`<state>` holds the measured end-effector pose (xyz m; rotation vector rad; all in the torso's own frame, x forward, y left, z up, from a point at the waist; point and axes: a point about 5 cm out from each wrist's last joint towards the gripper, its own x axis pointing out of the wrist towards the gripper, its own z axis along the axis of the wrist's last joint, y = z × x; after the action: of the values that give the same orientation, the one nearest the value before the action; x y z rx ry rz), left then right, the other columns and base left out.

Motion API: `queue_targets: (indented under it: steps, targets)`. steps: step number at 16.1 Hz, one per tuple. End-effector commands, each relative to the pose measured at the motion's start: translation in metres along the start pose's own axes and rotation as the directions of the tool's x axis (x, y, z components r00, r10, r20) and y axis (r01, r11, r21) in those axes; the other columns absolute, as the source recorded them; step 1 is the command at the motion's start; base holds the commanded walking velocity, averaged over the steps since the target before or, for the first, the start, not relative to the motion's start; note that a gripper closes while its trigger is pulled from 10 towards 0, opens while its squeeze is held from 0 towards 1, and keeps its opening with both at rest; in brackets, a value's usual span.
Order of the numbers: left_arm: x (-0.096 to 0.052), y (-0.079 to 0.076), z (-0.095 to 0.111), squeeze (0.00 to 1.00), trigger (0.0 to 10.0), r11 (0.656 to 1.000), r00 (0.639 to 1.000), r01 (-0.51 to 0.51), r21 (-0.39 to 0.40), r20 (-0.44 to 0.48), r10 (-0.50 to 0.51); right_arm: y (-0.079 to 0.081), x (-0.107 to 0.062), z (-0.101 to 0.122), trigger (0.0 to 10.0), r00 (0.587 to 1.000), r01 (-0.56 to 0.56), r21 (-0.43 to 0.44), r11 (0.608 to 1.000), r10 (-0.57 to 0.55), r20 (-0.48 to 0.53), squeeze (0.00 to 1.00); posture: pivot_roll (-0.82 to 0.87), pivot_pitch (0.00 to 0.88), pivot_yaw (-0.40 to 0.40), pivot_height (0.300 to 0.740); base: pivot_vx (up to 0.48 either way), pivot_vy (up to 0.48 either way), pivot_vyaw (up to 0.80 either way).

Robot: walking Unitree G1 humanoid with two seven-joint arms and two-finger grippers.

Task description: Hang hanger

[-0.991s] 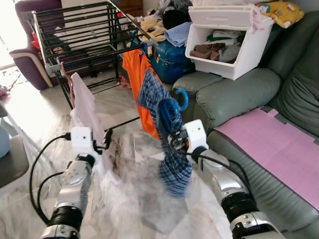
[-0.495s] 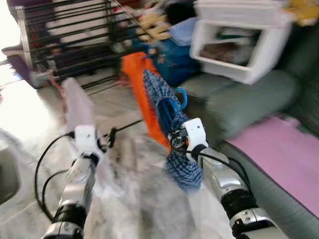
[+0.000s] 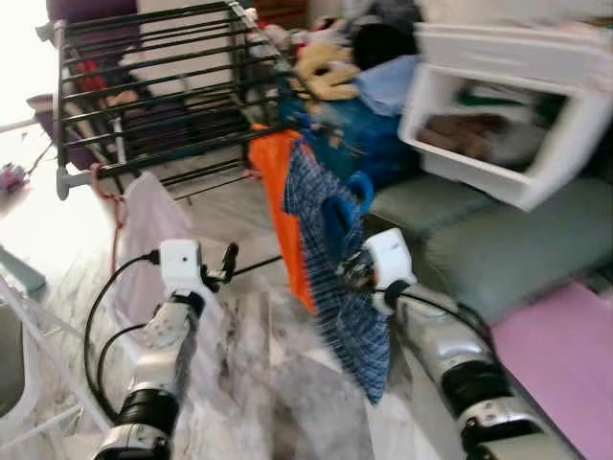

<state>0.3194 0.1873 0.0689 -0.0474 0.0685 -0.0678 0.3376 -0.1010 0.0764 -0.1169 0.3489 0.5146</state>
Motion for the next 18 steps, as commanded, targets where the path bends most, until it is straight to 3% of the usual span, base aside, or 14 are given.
queue_targets:
  steps: [1, 5, 10, 15, 18]
  targets:
    - [0.002, 0.000, 0.002, 0.00, 10.0, 1.000, 1.000, -0.007, -0.006, -0.003, 0.007, 0.006, 0.001, -0.004, 10.0, 0.999, -0.045, -0.012, 0.999, 0.045, -0.028, 0.00, -0.12, 0.000, 0.067, 0.740, 0.326, 0.352, 0.00]
    - [0.003, 0.000, 0.002, 0.00, 10.0, 1.000, 1.000, -0.002, -0.007, -0.010, 0.002, 0.016, 0.000, -0.015, 10.0, 0.990, -0.114, -0.031, 0.993, 0.112, -0.082, 0.00, -0.12, 0.000, 0.068, 0.740, 0.265, 0.399, 0.00]
    - [0.004, -0.002, 0.003, 0.00, 10.0, 1.000, 1.000, 0.018, 0.004, 0.000, -0.018, 0.009, 0.001, -0.008, 10.0, 0.995, -0.085, -0.045, 0.995, 0.083, -0.061, 0.00, -0.12, 0.000, 0.068, 0.740, 0.050, 0.457, 0.00]
    - [0.003, -0.005, 0.001, 0.00, 10.0, 0.999, 1.000, 0.031, 0.020, -0.005, -0.031, 0.001, 0.003, 0.002, 10.0, 0.999, -0.037, -0.043, 0.998, 0.036, -0.024, 0.00, -0.12, 0.000, 0.066, 0.740, 0.310, 0.365, 0.00]
    - [0.003, -0.011, 0.001, 0.00, 10.0, 0.999, 0.999, 0.035, 0.012, -0.004, -0.035, -0.006, 0.005, 0.007, 10.0, 0.999, -0.025, -0.063, 0.998, 0.023, -0.022, 0.00, -0.12, 0.000, 0.066, 0.740, 0.000, 0.000, 0.00]
